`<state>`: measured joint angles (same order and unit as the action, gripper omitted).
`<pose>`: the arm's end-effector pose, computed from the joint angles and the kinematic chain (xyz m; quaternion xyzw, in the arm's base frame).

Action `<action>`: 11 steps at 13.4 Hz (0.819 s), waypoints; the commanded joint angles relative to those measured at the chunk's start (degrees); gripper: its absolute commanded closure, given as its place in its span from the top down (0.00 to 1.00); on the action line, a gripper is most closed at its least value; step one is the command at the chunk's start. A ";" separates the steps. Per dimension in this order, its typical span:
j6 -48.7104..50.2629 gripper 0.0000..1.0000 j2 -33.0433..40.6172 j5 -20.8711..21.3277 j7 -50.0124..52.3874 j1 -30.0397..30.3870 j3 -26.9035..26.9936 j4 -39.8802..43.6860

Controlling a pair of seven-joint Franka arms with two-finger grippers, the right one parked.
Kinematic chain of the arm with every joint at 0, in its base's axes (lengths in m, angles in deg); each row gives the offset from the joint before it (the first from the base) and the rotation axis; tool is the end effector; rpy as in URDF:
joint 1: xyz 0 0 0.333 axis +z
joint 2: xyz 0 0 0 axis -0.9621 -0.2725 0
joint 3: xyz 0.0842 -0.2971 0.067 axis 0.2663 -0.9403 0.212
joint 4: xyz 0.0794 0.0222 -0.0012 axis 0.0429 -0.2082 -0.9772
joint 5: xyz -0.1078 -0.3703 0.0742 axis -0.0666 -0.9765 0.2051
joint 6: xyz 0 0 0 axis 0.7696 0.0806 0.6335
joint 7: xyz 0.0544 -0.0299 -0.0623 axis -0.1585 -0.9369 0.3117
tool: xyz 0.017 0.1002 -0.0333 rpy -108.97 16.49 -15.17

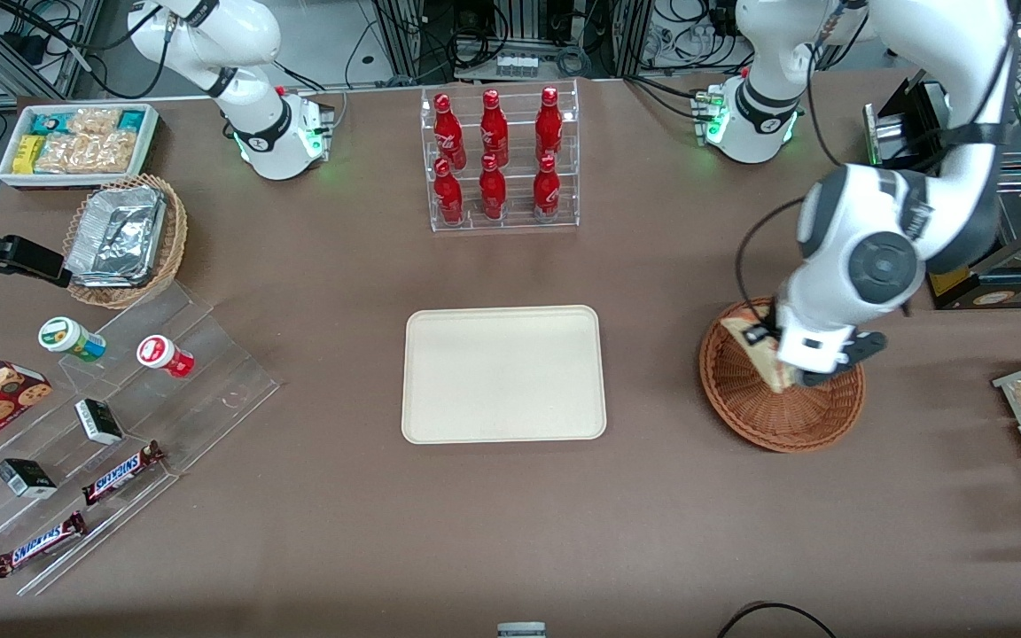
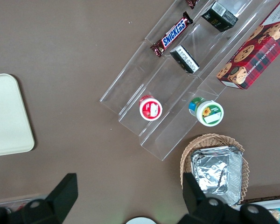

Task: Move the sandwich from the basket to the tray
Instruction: 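Carry the held sandwich with the left gripper over the cream tray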

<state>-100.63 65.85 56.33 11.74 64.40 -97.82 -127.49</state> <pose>0.5573 -0.1780 0.3832 -0.9760 -0.1955 0.0765 0.0581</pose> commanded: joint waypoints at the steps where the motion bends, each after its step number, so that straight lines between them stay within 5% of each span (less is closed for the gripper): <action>1: 1.88 0.00 -1.35 0.56 -1.59 -6.01 0.45 3.61; 11: 0.56 0.00 -23.23 0.56 -1.49 -24.31 0.53 26.02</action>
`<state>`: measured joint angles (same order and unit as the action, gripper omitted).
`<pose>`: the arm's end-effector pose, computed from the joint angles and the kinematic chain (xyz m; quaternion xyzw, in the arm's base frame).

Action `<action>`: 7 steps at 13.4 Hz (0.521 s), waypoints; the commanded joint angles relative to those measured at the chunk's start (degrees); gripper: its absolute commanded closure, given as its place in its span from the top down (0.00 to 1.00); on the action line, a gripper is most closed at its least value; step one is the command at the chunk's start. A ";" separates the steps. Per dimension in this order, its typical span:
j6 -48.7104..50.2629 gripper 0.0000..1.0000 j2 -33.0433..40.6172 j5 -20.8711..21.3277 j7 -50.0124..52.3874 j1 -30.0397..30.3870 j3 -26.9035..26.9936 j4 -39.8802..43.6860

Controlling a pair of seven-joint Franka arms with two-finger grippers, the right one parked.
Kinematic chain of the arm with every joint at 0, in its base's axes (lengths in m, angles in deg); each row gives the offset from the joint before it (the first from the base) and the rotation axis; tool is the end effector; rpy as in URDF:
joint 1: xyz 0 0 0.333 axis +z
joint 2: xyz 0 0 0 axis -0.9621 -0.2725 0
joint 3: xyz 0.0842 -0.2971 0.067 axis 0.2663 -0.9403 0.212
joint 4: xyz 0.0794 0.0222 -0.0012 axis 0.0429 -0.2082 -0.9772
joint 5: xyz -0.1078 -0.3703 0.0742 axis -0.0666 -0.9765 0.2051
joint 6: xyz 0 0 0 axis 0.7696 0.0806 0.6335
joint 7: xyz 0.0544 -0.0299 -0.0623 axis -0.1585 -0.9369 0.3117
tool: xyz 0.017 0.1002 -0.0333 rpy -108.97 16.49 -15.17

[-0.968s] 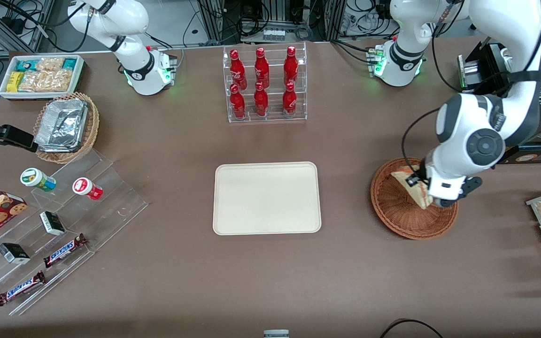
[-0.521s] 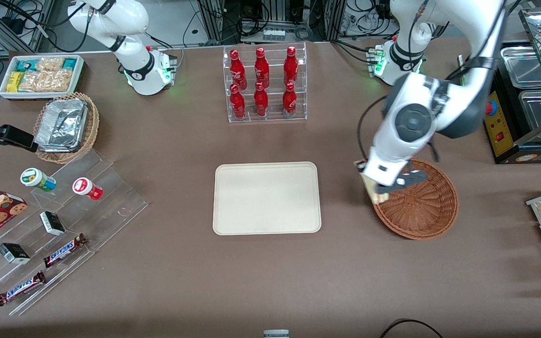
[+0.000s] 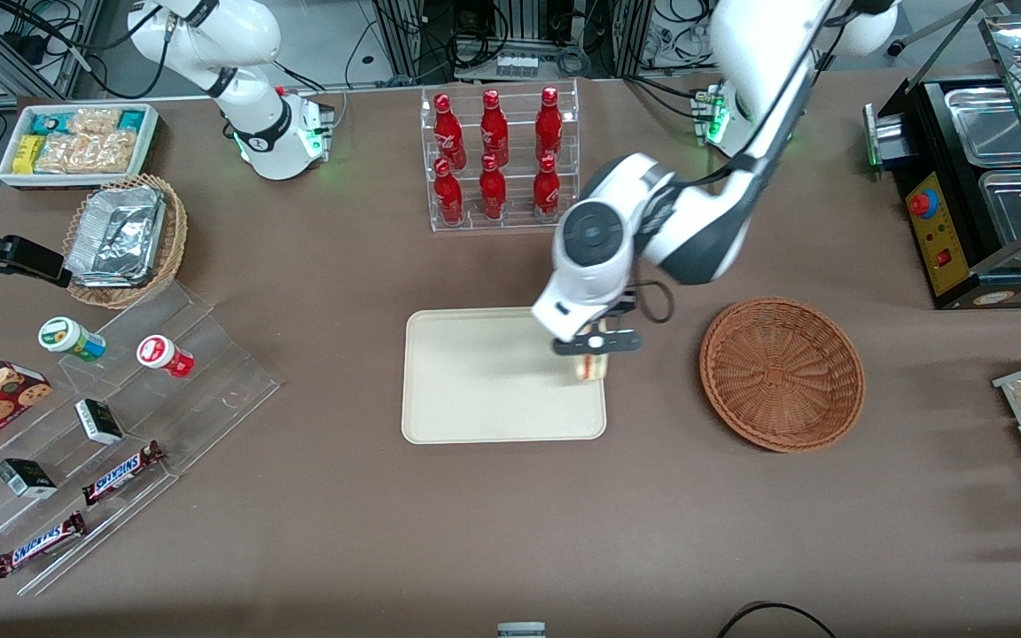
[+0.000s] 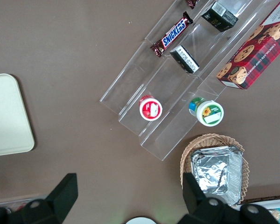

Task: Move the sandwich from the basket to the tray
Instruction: 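Carry the held sandwich with the left gripper over the cream tray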

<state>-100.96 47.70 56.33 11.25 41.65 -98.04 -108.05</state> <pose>0.5180 -0.4328 0.3356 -0.9968 -0.0004 0.0676 0.0435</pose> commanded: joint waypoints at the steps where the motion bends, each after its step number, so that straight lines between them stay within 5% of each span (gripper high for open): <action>1: 0.79 0.00 -6.66 0.64 -1.10 -2.69 0.84 7.98; 7: -3.68 0.00 -12.38 3.36 -0.22 -4.55 1.02 10.19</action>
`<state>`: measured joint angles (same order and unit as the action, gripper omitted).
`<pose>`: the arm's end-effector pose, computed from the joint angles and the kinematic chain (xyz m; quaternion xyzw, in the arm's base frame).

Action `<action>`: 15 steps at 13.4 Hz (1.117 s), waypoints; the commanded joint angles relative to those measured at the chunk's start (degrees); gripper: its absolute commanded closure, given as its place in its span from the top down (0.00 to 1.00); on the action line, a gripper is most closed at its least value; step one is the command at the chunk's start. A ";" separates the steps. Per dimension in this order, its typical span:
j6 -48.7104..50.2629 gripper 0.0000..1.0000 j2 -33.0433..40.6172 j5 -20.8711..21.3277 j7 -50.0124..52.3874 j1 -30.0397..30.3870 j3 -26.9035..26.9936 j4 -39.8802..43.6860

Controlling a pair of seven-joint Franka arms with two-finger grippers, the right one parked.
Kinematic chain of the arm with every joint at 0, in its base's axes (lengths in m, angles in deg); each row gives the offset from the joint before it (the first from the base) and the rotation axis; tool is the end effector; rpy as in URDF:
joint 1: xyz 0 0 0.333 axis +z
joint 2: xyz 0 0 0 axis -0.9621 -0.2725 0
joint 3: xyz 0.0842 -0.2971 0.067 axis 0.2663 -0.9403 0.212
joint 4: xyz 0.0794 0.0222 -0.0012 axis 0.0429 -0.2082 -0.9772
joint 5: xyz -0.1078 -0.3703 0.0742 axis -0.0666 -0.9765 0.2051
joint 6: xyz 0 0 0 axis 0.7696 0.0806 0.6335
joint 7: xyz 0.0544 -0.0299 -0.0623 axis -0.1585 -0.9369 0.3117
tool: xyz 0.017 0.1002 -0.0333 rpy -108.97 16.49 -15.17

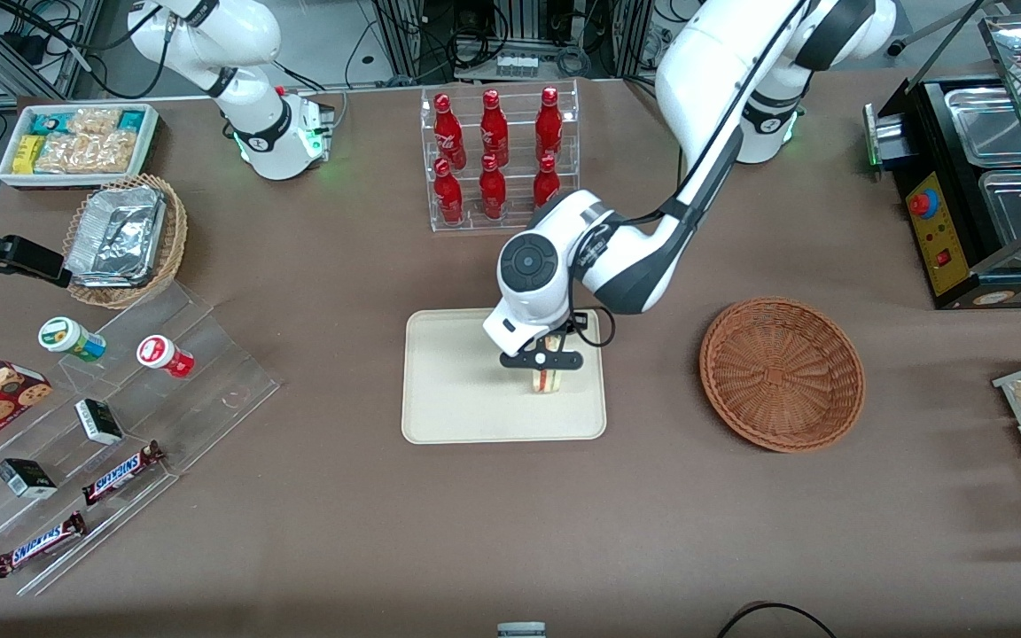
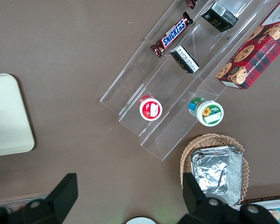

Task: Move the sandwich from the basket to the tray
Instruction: 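Carry the held sandwich with the left gripper over the cream tray, then lower the sandwich onto the tray and open the left gripper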

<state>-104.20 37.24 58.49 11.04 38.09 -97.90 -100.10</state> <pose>0.5215 -0.4818 0.2753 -0.9968 0.0337 0.0576 0.0439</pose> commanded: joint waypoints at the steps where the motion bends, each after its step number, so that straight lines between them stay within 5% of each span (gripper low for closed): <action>1: -0.79 0.00 -2.45 1.55 0.08 -0.99 0.88 2.24; 8: -2.02 0.05 -4.30 1.56 0.60 -0.99 1.14 3.21; 10: -2.02 0.84 -4.48 1.64 0.52 -0.99 1.14 3.65; 11: -2.02 1.00 -4.65 1.65 0.61 -0.99 1.23 3.82; 15: -1.94 1.00 -4.22 1.56 1.05 -0.91 1.31 3.83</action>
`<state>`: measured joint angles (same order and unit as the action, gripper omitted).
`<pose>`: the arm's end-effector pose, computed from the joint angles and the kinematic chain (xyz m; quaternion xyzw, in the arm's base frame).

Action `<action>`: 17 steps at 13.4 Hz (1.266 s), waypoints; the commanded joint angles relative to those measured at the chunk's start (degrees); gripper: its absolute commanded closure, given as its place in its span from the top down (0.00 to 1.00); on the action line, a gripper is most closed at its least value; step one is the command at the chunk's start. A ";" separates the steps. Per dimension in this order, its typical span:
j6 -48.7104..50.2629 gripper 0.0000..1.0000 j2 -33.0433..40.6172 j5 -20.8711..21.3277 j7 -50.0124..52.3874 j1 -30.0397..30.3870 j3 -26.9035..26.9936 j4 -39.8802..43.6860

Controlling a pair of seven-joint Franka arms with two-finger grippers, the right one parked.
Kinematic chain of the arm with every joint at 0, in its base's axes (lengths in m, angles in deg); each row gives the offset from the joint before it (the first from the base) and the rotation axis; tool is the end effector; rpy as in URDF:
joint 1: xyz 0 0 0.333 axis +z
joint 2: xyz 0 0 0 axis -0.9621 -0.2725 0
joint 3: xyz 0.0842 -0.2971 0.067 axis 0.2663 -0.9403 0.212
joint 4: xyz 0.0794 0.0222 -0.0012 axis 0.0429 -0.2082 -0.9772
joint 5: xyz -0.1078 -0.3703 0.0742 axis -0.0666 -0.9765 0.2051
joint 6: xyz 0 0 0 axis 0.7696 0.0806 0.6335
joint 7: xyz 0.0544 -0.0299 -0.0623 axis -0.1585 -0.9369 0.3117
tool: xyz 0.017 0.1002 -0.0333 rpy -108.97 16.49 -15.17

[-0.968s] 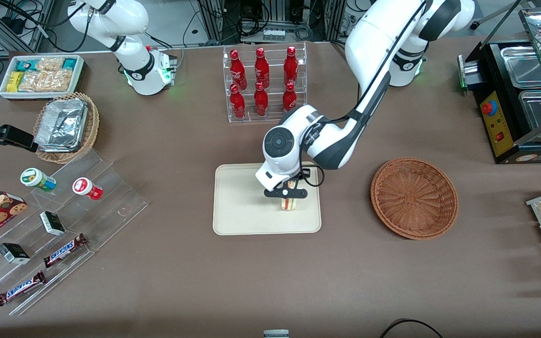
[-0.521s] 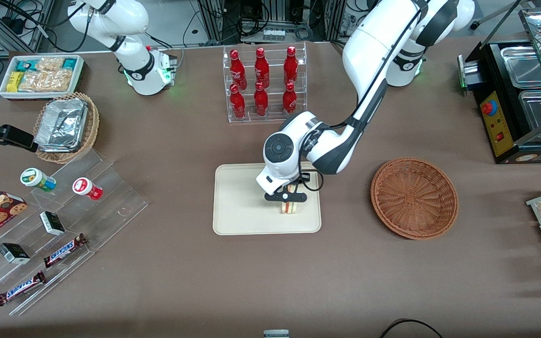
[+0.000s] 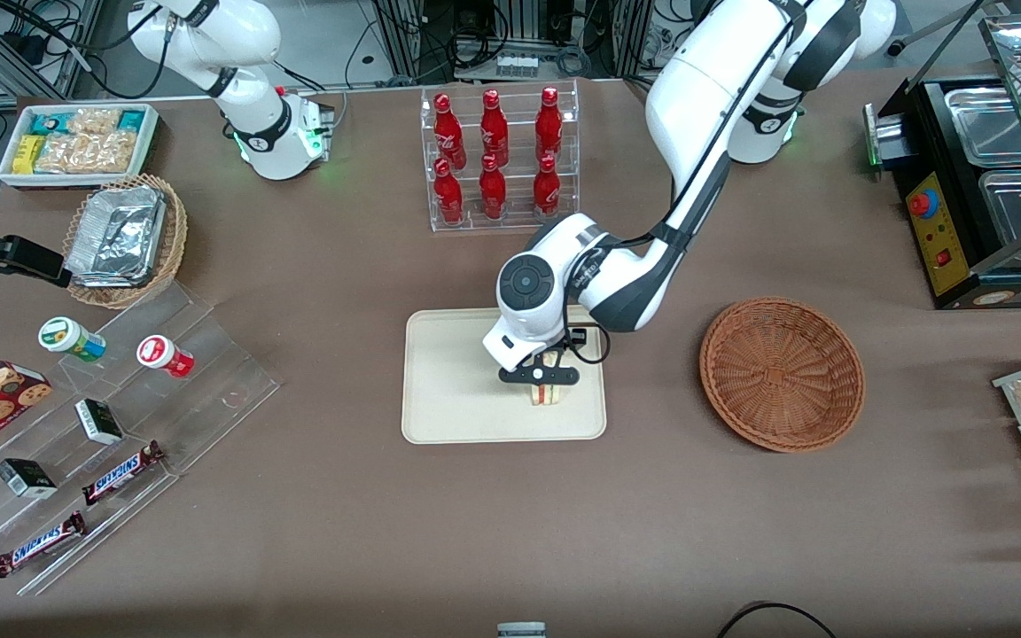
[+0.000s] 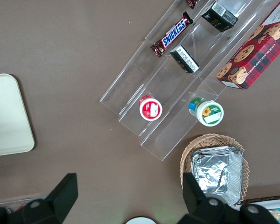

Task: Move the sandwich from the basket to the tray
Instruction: 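Lower the sandwich onto the tray and open the left gripper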

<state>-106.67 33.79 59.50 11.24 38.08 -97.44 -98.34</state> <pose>0.5320 -0.4830 0.2488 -0.9974 0.0316 0.0485 0.0437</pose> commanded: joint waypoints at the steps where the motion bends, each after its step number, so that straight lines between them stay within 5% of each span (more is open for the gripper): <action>1: 0.53 1.00 -0.50 0.55 1.11 -0.73 0.86 2.15; 6: 2.89 1.00 3.01 -0.07 2.51 1.20 0.94 2.77; 17: 12.82 1.00 15.40 -2.62 -9.77 19.39 0.68 -2.24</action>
<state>-96.08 44.67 57.79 5.39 54.24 -96.29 -97.19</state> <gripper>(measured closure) 0.000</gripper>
